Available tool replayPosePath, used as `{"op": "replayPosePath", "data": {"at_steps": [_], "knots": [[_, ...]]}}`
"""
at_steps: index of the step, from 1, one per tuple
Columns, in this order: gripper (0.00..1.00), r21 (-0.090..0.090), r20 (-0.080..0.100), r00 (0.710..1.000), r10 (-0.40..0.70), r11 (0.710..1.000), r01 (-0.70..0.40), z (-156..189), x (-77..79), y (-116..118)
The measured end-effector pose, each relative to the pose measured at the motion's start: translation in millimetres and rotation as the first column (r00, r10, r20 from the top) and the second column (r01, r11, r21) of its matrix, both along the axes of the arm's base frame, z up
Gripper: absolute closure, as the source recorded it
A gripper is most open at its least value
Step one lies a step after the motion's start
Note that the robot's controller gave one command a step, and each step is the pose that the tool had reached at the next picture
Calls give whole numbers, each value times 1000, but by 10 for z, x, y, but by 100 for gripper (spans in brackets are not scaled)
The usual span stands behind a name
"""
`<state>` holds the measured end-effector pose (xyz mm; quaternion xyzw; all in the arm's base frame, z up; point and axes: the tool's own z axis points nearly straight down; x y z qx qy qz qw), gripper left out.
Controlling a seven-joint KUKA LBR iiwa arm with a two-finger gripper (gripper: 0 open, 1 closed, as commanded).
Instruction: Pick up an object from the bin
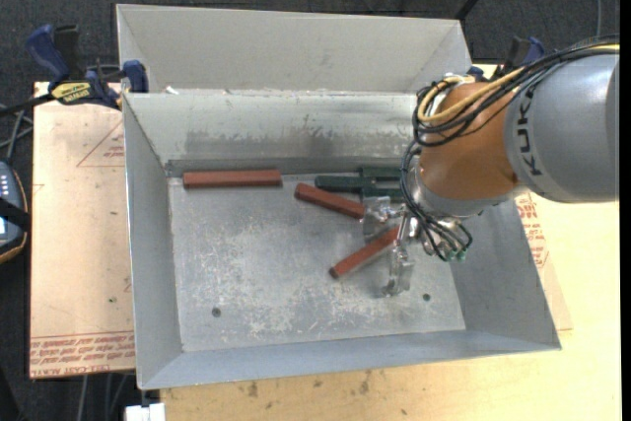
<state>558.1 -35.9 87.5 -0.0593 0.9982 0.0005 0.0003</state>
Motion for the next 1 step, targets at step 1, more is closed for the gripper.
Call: {"op": "replayPosePath", "data": {"at_steps": [1], "knots": [[100, 0, 0, 1000, 0, 1000, 0, 0, 0, 1]]}}
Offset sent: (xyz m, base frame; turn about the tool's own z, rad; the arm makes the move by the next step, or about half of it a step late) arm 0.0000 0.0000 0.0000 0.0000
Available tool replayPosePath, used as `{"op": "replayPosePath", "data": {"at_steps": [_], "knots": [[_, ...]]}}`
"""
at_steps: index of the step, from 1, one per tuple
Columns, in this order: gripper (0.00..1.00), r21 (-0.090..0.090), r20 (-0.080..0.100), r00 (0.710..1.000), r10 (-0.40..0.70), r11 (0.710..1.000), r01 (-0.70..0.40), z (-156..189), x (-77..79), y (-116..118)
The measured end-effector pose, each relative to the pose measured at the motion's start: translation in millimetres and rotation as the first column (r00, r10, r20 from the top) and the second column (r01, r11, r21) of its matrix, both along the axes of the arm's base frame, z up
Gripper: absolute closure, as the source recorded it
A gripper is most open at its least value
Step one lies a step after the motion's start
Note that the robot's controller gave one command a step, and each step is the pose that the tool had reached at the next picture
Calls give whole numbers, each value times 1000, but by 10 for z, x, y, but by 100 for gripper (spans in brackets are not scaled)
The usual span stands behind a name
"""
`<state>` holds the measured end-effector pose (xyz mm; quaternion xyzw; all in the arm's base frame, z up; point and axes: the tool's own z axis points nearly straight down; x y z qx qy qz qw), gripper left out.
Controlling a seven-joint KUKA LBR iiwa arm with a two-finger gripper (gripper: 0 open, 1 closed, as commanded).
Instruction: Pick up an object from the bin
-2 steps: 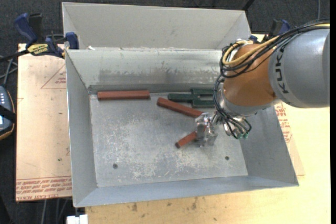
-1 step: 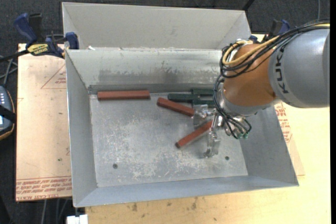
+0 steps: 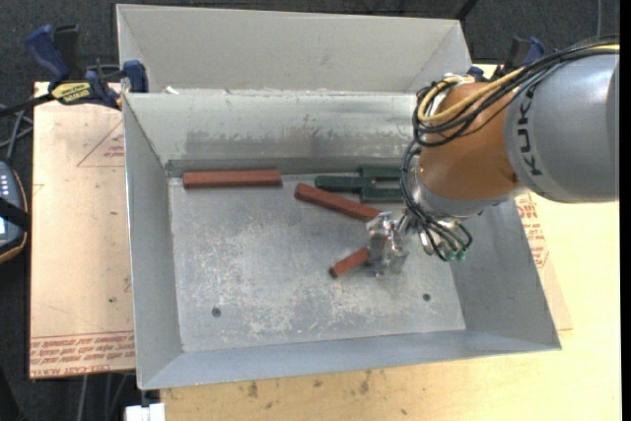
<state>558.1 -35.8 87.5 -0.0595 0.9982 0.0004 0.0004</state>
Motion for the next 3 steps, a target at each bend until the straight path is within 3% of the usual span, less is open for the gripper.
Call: {"op": "replayPosePath", "data": {"at_steps": [1, 2, 3], "knots": [[0, 0, 0, 1000, 0, 1000, 0, 0, 0, 0], [100, 0, 0, 1000, 0, 1000, 0, 0, 0, 0], [0, 0, 0, 1000, 0, 1000, 0, 0, 0, 1]]}}
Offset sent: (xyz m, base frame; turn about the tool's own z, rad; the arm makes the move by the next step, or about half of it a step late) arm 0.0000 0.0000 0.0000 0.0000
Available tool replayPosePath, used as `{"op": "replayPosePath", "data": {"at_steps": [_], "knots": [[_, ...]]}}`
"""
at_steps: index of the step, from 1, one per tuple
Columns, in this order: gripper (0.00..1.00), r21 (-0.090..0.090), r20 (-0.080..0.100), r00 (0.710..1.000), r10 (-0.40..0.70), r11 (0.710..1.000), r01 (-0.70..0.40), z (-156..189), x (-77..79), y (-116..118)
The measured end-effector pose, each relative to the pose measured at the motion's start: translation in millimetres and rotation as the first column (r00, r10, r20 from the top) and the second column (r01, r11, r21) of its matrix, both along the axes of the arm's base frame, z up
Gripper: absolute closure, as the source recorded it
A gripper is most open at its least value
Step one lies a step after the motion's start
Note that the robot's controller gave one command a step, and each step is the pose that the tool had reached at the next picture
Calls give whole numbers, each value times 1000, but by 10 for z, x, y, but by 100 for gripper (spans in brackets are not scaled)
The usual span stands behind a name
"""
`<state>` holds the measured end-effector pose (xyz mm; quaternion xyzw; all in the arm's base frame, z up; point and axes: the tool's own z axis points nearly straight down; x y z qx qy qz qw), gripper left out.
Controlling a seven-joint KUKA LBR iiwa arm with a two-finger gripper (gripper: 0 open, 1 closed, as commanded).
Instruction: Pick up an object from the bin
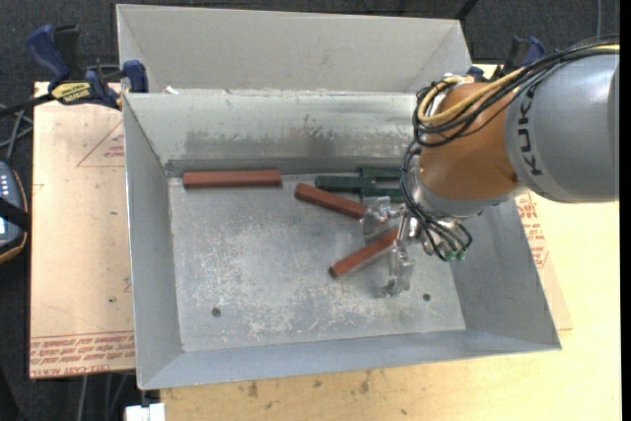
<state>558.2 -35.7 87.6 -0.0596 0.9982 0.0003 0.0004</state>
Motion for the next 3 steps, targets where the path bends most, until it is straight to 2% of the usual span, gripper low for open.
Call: {"op": "replayPosePath", "data": {"at_steps": [1, 2, 3], "knots": [[100, 0, 0, 1000, 0, 1000, 0, 0, 0, 0], [0, 0, 0, 1000, 0, 1000, 0, 0, 0, 1], [0, 0, 0, 1000, 0, 1000, 0, 0, 0, 1]]}}
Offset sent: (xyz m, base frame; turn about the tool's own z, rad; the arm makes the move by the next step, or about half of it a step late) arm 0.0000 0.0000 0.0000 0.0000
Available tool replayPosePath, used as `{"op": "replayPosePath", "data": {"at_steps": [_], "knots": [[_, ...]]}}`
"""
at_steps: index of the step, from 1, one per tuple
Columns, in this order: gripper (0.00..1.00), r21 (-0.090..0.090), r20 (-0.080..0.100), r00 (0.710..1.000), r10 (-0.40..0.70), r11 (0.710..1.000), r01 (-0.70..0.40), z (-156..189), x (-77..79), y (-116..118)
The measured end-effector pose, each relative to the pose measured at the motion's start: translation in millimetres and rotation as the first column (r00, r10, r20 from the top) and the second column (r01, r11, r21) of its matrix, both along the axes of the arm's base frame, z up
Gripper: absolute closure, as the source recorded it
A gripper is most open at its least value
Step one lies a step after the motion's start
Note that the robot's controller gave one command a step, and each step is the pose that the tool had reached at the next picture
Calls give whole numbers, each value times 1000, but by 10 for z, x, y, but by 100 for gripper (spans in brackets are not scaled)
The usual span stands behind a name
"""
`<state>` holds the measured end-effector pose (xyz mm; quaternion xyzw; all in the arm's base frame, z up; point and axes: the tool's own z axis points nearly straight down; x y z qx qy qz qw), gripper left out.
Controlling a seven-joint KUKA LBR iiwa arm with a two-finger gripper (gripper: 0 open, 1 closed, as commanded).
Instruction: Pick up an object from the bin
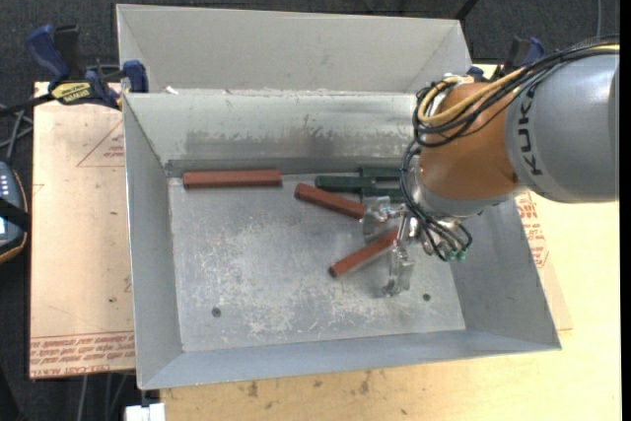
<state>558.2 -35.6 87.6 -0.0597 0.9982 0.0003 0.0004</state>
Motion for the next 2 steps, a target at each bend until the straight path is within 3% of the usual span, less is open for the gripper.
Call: {"op": "replayPosePath", "data": {"at_steps": [1, 2], "knots": [[100, 1, 2, 990, 142, 990, -142, -169, 121, 346], [100, 1, 2, 990, 142, 990, -142, -169, 121, 346]]}}
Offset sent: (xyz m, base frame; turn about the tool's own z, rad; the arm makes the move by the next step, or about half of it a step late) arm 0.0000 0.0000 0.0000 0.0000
